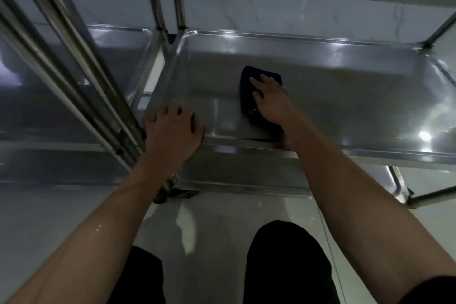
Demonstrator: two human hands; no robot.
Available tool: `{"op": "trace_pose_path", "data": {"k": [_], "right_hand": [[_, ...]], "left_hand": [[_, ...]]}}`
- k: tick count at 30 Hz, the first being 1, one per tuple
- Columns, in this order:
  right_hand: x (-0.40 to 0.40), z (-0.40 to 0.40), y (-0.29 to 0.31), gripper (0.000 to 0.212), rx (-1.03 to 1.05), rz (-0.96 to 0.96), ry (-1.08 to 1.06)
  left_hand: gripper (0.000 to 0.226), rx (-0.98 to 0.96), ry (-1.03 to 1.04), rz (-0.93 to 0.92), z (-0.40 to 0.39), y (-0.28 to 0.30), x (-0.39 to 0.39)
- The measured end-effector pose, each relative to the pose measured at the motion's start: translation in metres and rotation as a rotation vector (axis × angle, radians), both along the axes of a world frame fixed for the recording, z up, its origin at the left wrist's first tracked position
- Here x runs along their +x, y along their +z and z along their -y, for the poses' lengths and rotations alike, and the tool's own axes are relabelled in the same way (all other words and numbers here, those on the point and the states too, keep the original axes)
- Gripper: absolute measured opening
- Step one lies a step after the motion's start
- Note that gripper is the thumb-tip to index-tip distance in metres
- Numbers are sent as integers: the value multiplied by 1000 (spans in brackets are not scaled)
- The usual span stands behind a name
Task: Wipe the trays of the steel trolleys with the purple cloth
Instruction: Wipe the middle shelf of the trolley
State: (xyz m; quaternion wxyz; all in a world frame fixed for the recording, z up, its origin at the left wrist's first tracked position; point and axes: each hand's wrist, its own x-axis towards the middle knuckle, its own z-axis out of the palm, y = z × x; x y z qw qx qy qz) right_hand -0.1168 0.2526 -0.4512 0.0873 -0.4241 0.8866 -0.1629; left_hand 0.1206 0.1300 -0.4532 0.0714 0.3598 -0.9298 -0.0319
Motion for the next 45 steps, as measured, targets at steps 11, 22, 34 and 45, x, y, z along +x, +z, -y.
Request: {"op": "trace_pose_path", "data": {"k": [11,22,34,45], "right_hand": [[64,147,-1,48,-29,33,238],[41,117,-4,49,-34,7,169],[-69,-54,-6,48,3,-19,-193],[-14,-155,9,45,-62,63,-239]], "left_hand": [[51,4,-12,-105,4,-16,11],[43,7,4,-1,-2,-9,5],[41,78,-458,-62,-116,3,-75],[52,69,-473,29,-118,-1,-72]]}}
